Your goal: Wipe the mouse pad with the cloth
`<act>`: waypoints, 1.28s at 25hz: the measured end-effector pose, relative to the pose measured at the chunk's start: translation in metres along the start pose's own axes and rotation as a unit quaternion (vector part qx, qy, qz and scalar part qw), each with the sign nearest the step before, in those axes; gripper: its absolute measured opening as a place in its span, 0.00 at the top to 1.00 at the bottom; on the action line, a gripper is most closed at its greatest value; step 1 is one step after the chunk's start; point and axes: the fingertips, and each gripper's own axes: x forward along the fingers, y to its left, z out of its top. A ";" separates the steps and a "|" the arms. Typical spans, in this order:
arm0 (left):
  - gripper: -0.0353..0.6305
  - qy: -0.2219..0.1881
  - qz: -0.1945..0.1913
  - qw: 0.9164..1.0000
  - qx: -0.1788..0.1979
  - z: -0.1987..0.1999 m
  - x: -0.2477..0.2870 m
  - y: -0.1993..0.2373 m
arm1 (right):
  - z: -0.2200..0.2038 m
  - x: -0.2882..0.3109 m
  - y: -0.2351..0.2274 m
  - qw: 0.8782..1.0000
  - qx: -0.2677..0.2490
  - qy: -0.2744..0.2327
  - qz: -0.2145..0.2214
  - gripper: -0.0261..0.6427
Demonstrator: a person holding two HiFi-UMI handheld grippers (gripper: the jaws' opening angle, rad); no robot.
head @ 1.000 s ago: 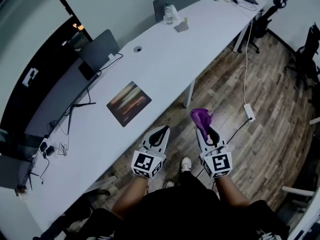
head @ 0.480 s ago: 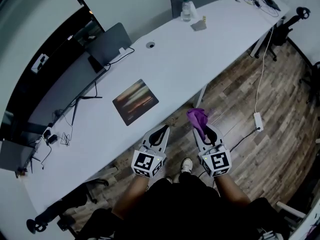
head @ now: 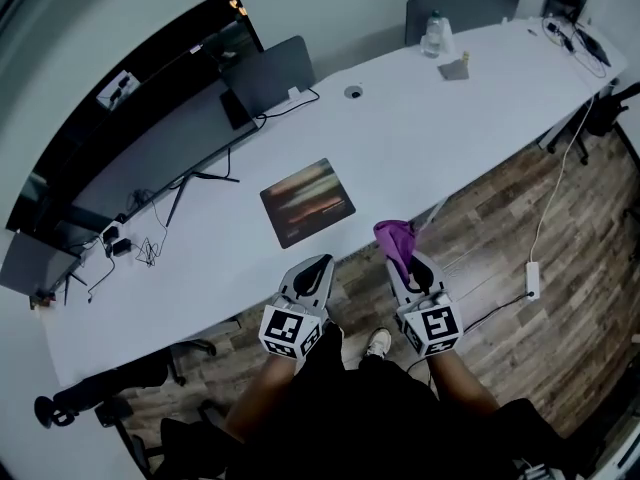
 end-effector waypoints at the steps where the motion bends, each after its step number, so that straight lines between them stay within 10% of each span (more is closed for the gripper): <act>1: 0.91 -0.003 0.007 1.000 -0.004 0.000 -0.002 0.010 | 0.002 0.009 0.004 1.000 -0.003 -0.001 0.006 0.79; 17: 0.91 -0.034 0.099 0.993 -0.046 0.003 -0.043 0.197 | 0.019 0.177 0.107 0.994 -0.042 0.047 0.088 0.79; 32: 0.91 -0.040 0.111 0.990 -0.072 -0.017 -0.064 0.275 | -0.008 0.258 0.153 0.989 -0.046 0.111 0.084 0.79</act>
